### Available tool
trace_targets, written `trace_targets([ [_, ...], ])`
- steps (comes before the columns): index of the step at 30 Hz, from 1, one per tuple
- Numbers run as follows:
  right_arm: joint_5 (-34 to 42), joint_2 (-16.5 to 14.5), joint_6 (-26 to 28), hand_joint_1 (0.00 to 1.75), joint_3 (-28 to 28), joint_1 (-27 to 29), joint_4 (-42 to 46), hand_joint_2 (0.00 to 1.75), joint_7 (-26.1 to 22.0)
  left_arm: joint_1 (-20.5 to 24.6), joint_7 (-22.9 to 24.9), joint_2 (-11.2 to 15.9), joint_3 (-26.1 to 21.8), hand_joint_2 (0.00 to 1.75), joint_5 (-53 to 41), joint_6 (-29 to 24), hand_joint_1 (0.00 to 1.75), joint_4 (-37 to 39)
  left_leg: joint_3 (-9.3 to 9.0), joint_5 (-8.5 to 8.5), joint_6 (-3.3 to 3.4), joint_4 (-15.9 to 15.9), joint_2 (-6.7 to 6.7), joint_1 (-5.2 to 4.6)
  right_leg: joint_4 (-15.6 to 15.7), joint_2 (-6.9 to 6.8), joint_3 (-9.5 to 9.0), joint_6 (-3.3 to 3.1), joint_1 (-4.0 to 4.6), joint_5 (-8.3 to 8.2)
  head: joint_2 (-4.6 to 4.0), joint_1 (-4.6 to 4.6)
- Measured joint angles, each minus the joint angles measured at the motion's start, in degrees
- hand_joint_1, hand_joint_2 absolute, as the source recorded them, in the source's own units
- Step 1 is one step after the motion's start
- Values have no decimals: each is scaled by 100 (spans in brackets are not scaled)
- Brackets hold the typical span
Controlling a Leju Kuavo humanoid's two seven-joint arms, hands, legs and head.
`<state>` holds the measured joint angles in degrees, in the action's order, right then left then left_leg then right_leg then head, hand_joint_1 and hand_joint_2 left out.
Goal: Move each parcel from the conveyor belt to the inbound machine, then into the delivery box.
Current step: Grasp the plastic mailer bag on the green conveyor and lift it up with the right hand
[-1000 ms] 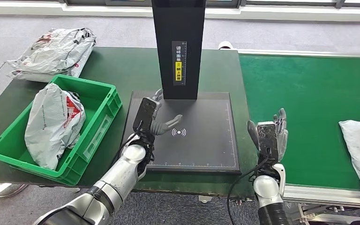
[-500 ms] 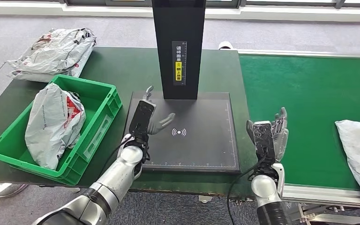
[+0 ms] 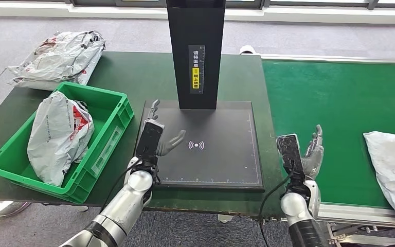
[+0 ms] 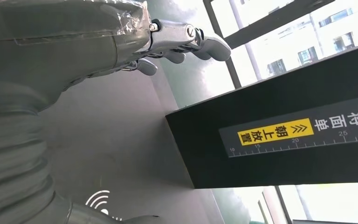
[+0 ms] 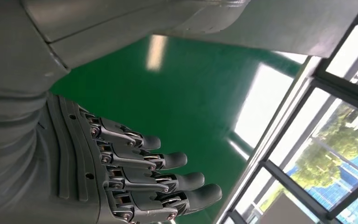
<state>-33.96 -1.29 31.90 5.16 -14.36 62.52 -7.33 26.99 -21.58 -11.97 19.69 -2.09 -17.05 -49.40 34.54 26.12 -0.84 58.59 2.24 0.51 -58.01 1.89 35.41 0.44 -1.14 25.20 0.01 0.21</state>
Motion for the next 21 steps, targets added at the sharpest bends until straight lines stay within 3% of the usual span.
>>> trace_targets([
  [9, -2073, 393, 672, 0, -493, -389, -1096, 175, 810, -230, -134, 8, 0, 175, 226, -2, 0, -232, 1, 1, 3, 2, 1, -1, 0, -1, 0, 1, -8, 0, 1, 1],
  [14, -2957, 656, 780, 0, -756, -591, -1797, 175, 1299, -297, -175, 17, -1, 175, 285, 5, 0, -269, 2, 2, 4, 3, 2, -3, 1, -2, -1, 1, -7, 0, 0, 1],
  [21, -3795, 979, -83, 0, -913, -841, -2608, 175, 2387, -304, -199, 38, -1, 175, 287, 60, 0, -266, 2, 1, 5, 2, 4, -3, 1, -5, 0, 1, -6, 0, 2, 1],
])
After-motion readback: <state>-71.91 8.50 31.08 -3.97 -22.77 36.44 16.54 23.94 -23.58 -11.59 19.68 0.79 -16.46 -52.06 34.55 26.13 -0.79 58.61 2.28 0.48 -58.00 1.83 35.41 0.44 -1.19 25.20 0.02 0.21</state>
